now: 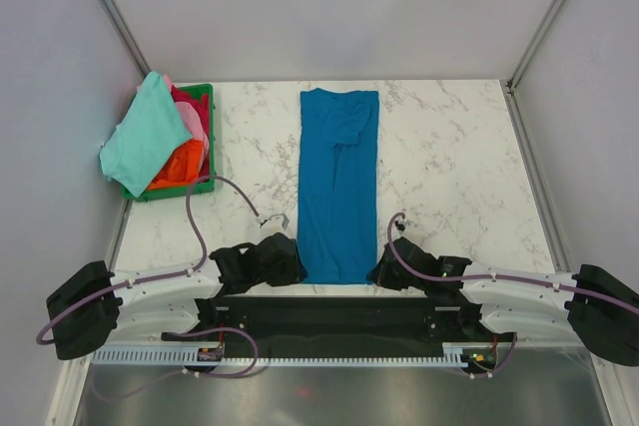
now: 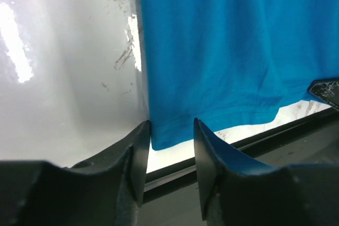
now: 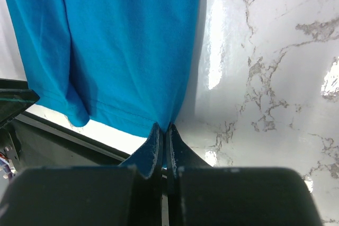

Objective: Fold and stack the t-shirts

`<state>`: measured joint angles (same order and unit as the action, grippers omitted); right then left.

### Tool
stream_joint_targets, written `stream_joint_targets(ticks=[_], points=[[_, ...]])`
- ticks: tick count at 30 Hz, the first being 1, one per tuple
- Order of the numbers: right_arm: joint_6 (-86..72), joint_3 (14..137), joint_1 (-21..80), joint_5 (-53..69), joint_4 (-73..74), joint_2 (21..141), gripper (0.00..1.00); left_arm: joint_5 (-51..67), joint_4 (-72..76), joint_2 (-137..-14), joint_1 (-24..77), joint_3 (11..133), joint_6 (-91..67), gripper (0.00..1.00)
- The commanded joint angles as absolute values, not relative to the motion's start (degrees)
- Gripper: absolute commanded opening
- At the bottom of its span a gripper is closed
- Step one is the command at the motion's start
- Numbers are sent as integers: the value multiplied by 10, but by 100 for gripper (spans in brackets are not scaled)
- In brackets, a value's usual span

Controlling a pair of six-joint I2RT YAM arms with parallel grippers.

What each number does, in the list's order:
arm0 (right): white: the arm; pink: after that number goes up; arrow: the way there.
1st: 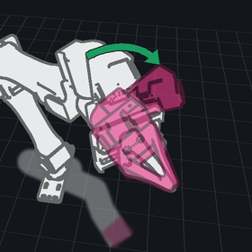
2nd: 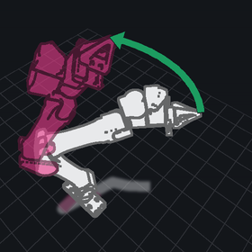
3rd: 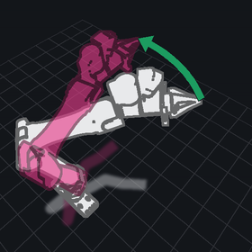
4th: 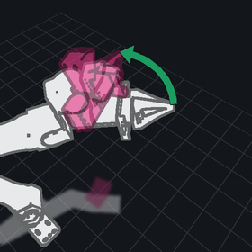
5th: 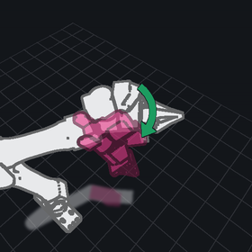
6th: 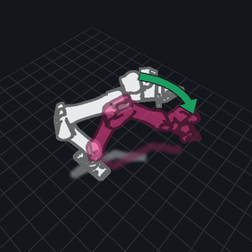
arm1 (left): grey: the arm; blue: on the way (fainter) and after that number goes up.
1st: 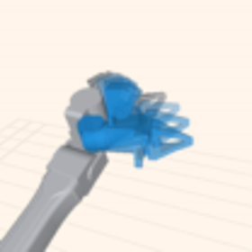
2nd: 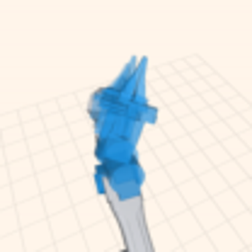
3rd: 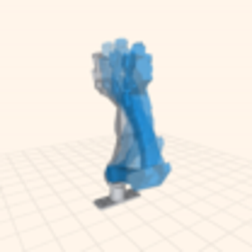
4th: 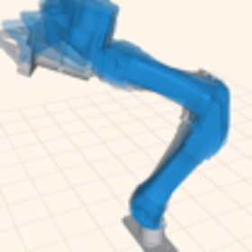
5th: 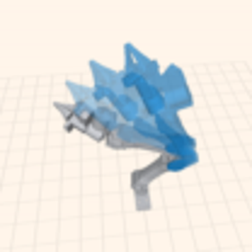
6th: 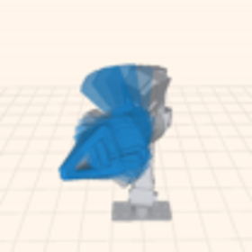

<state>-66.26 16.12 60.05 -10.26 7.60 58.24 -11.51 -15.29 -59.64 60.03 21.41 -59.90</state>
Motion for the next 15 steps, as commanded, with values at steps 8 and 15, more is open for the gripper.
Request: stream_joint_targets(ticks=[8,15], points=[[-651,122,602,-132,141,580,0,-77,-96,-658,603,194,-585,2],[-662,119,602,-119,190,529,0,-60,-184,-569,621,227,-591,2]])
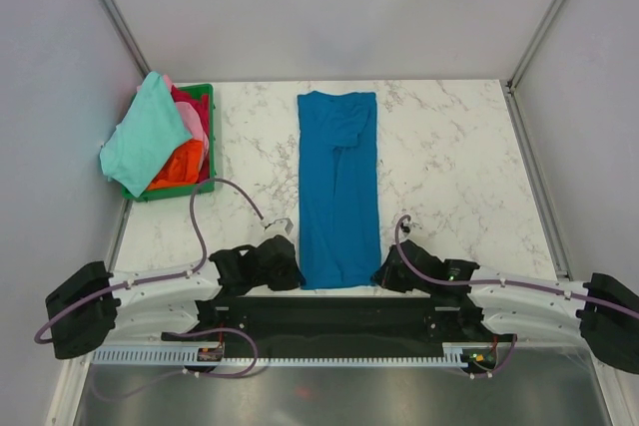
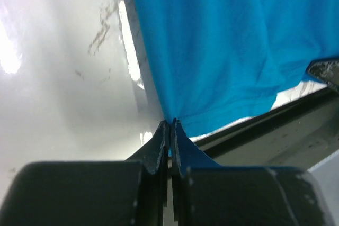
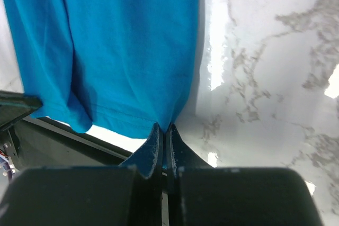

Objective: Fold and stack the t-shirts

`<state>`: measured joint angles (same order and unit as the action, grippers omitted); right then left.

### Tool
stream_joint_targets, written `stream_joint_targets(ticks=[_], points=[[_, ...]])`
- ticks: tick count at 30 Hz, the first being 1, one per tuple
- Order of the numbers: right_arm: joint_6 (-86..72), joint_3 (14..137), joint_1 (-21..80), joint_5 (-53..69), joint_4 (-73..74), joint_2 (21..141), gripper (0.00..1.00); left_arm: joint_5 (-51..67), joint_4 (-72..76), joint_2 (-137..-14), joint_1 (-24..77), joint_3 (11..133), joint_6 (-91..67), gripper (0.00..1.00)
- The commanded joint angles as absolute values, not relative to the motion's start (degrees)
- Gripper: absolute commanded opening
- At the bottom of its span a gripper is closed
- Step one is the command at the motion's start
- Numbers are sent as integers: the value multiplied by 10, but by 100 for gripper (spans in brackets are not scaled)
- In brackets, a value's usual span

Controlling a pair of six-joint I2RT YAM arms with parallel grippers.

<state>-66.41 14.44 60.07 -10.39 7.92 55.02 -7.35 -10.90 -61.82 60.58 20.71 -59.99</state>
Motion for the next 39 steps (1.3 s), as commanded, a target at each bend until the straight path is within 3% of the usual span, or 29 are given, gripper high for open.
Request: stream_joint_targets(ticks=[1,10,15,23,39], points=[[-664,119,603,-117,195,519,0,-61,-201,-554,624,231,-592,2],[-641,228,606,-162,326,434,0,-72,-328,-498,628,339,-554,2],[-579,351,603,-244,360,518,0,-138,-376,-560,614,439,-506,2],[-445,534,521,-294,374,645,0,-106,-377,-653,508,550,-408,2],[-294,762,353,-215,326,865,0,-34,-404,-892,323,805,-247,2]])
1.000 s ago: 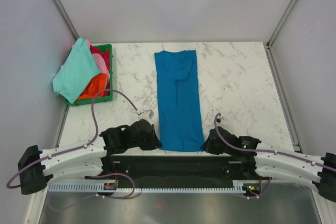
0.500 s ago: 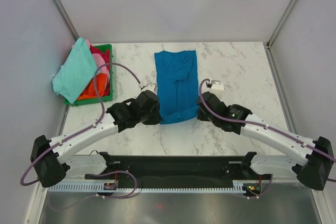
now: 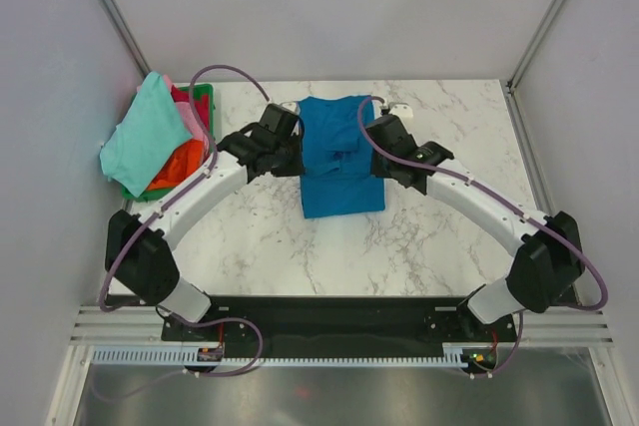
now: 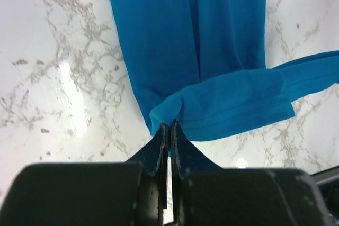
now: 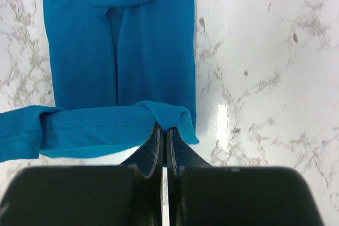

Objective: Fold and stack the t-shirts

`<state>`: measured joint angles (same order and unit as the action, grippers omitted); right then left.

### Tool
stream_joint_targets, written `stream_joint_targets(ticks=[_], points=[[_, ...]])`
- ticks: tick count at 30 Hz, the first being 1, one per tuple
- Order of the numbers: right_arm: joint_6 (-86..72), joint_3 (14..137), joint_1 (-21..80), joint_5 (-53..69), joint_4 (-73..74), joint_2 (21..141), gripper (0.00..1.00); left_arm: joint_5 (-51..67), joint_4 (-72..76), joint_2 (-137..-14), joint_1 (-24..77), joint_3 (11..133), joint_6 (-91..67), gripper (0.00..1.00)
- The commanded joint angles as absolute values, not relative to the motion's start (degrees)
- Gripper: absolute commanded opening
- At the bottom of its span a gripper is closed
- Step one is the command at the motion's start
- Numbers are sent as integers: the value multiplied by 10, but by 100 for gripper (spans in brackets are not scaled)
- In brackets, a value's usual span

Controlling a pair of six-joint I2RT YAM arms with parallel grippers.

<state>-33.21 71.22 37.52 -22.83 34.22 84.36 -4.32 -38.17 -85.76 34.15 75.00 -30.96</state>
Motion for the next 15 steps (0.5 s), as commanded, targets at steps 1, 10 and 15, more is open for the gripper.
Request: stream_joint_targets(ticks=[1,10,15], points=[[-290,770,348,-212,326,884,0,-32,-407,-904,317,816,-243,2],[-272,849,316,-156,304,1004,0,-3,-431,-1041,264,913,-211,2],[-270,877,304,-146,301,1065,0,20,-448,-1114,240,959,-199,2]])
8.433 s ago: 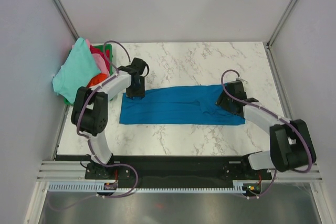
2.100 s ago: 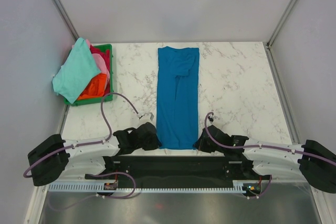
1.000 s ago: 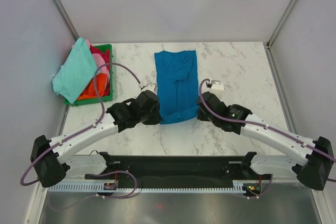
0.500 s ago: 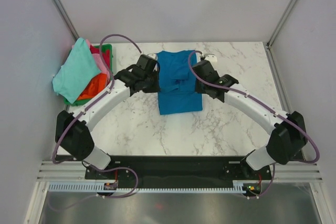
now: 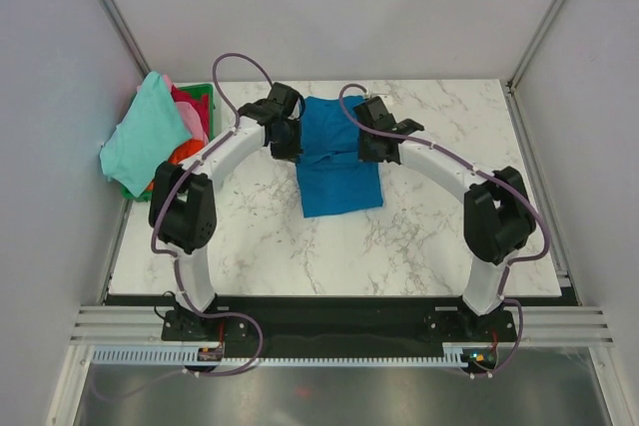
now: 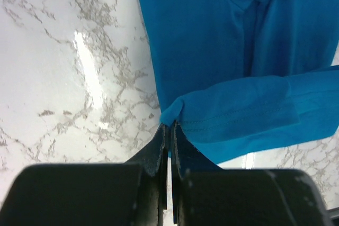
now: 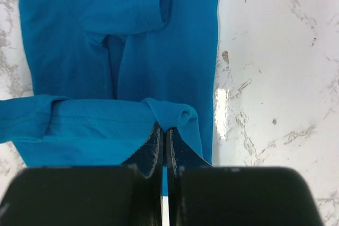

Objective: Fold and stack the t-shirts

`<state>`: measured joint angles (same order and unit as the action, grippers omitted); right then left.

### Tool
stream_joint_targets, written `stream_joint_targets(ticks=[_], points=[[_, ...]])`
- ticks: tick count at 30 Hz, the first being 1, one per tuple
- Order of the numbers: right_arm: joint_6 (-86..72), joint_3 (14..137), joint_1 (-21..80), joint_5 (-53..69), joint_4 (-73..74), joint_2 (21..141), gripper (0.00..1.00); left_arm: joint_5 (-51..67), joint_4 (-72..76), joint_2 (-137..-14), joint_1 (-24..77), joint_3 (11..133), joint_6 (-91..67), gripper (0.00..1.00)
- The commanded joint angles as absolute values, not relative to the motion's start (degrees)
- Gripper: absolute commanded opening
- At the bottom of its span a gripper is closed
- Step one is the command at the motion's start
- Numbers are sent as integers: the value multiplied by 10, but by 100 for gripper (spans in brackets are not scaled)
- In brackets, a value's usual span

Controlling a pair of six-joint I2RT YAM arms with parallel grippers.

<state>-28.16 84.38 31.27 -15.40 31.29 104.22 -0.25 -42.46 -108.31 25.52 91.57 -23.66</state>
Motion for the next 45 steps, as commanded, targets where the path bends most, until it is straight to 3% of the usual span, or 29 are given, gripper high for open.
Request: stream_joint_targets(ticks=[1,16,19,20,22,23,24,25,28,30,36,45], points=[[-270,887,301,-144,301,1075,0,30,-452,-1126,233,978,-196,2],[-278,949,259,-133,302,1174,0,84,-485,-1273,198,1133,-181,2],[-273,982,248,-115,307,1198,10,90,-497,-1298,193,1168,-183,4],[-273,998,239,-107,314,1207,20,94,-507,-1304,192,1181,-185,6],[-258,1080,226,-91,349,1241,41,112,-526,-1329,186,1242,-193,30],[-254,1121,221,-95,372,1256,55,114,-545,-1340,185,1274,-194,82],[-251,1166,215,-100,420,1283,61,114,-580,-1356,183,1310,-193,99],[-248,1252,207,-101,440,1294,64,108,-600,-1362,181,1384,-194,100],[-239,1353,184,-83,482,1300,68,95,-611,-1327,172,1427,-204,100],[-233,1337,180,-81,474,1258,70,82,-600,-1291,172,1403,-204,100],[-243,1010,186,-7,338,1098,66,108,-527,-1164,187,1152,-207,99],[-274,662,192,87,204,945,68,130,-350,-941,234,761,-251,100]])
